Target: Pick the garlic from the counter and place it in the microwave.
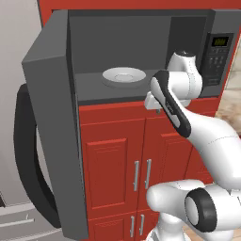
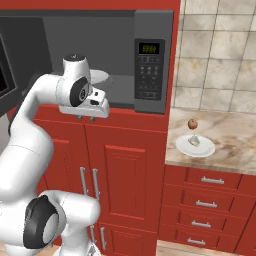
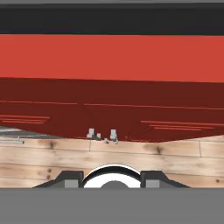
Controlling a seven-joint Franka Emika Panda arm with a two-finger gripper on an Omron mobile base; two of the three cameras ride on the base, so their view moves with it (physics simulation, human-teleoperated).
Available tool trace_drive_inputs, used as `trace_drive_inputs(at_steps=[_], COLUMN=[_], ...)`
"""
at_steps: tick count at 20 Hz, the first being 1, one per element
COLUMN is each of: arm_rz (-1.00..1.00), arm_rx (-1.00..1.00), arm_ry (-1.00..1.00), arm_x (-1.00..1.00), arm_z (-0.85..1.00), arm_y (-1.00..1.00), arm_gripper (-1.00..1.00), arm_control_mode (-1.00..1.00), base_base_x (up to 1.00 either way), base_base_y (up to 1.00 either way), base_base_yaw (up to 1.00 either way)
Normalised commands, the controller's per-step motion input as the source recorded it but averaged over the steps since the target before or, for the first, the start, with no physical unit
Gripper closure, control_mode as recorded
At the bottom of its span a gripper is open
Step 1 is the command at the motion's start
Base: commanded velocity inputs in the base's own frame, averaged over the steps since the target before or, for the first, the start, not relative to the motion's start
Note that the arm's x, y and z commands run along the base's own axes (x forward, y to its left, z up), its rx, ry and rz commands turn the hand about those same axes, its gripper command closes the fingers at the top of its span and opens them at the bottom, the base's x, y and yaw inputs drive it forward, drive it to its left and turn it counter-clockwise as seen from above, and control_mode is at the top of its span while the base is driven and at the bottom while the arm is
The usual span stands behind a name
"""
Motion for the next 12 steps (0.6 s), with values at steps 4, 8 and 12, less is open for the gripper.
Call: trace_drive_inputs(at_steps=[4,8,12], arm_rz=[0.0,0.0,0.0], arm_rx=[0.0,0.0,0.0], arm_ry=[0.0,0.02,0.05], arm_x=[0.0,0.02,0.21], arm_z=[-0.13,-0.23,-0.24], arm_y=[-0.4,-0.97,-0.65], arm_gripper=[-1.0,-1.0,-1.0], arm_control_mode=[-1.0,-1.0,-1.0], base_base_x=[0.0,0.0,0.0], base_base_y=[0.0,0.0,0.0], base_base_yaw=[0.0,0.0,0.0])
